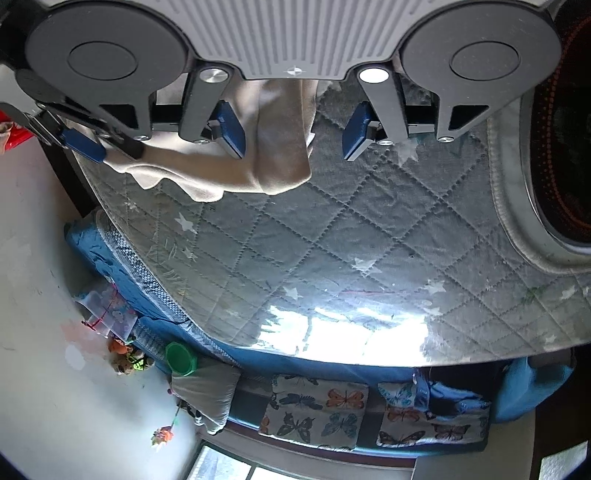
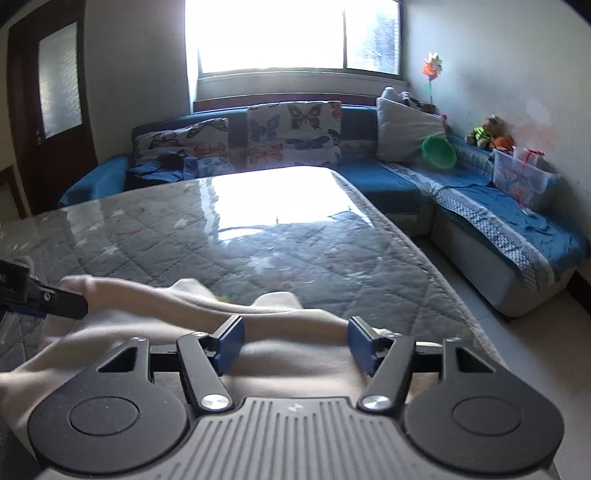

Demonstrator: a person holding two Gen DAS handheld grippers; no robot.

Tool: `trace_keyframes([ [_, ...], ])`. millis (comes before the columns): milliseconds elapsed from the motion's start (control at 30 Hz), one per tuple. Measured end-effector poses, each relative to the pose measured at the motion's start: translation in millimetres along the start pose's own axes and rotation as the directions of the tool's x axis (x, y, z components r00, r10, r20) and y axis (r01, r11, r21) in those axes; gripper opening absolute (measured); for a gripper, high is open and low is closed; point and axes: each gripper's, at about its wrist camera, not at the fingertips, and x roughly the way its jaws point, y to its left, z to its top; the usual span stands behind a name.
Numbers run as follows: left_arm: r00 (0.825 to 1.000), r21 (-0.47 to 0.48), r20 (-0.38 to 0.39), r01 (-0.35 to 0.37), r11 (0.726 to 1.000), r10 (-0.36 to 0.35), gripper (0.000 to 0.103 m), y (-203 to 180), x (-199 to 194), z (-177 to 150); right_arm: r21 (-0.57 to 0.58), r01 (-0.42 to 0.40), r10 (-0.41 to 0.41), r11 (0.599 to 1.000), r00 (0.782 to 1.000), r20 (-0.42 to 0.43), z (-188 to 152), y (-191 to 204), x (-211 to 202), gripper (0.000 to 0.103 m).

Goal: Fold clothes
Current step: 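Lower the sweatshirt onto the table and open both tools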

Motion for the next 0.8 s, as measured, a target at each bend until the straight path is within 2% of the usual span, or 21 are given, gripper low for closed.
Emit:
trace_keyframes([
  [33,1.0,0.014,0.005,-0.003,1.0,0.003,0.067,-2.1,-2.1,-1.2,-0.007,0.002,-0.002,1.0,1.0,-0.003,-0.8,2.6,1.6,0.073],
  [167,1.0,0.065,0.018,-0.003,0.998,0.002,0.069,-8.5,-10.2,-8.3,-0.024,0.021,-0.021,1.0,1.0,-0.004,1.4,9.4,0.9,0.075],
  [267,1.0,0.086,0.022,-0.002,0.996,0.0,0.073,-10.8,-14.5,-13.9,-0.05,0.009,-0.009,0.999,1.0,0.013,0.7,15.8,-9.4,0.084],
  [400,1.0,0.109,0.013,-0.013,0.994,0.011,0.073,-14.0,-15.2,-23.2,-0.096,-0.004,0.004,0.995,1.0,-0.007,-8.9,26.0,-13.0,0.085],
  [600,0.999,0.141,0.016,-0.034,0.989,0.032,0.075,-15.1,-20.1,-37.2,-0.067,-0.031,0.032,0.997,0.999,0.017,-18.1,28.0,-39.0,0.089],
  [800,0.998,0.163,0.018,-0.057,0.985,0.055,0.077,-15.9,-22.7,-51.9,-0.07,-0.069,0.07,0.995,0.997,0.023,-38.9,33.8,-69.5,0.089],
])
